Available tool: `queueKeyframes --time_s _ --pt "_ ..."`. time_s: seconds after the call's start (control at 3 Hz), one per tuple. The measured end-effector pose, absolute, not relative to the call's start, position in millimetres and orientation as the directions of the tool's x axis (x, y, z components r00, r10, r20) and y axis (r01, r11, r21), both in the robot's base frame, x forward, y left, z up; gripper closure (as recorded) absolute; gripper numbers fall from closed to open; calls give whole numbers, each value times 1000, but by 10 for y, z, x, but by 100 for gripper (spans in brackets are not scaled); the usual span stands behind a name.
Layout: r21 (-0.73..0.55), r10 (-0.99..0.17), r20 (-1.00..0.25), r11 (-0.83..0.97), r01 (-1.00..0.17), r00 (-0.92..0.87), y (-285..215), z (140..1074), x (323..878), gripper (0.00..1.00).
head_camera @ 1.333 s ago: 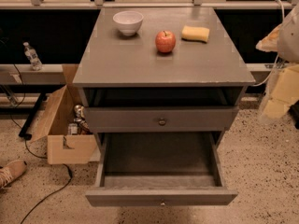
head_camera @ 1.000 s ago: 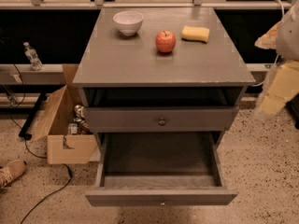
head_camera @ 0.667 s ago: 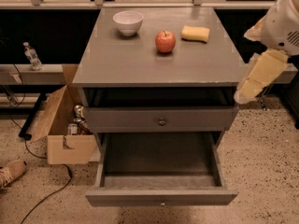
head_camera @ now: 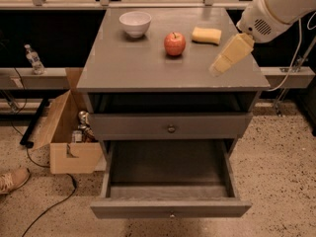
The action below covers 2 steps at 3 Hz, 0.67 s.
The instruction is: Place apple into middle drawer
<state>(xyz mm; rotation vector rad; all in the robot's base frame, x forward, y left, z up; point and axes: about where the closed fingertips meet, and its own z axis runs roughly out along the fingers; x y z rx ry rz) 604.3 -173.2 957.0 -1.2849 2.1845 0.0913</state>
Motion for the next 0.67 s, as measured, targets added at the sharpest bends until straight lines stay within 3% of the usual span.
queueKeyframes --time_s 0.67 --pt "-190 -708 -588 592 -783 -392 -1717 9395 6355 0"
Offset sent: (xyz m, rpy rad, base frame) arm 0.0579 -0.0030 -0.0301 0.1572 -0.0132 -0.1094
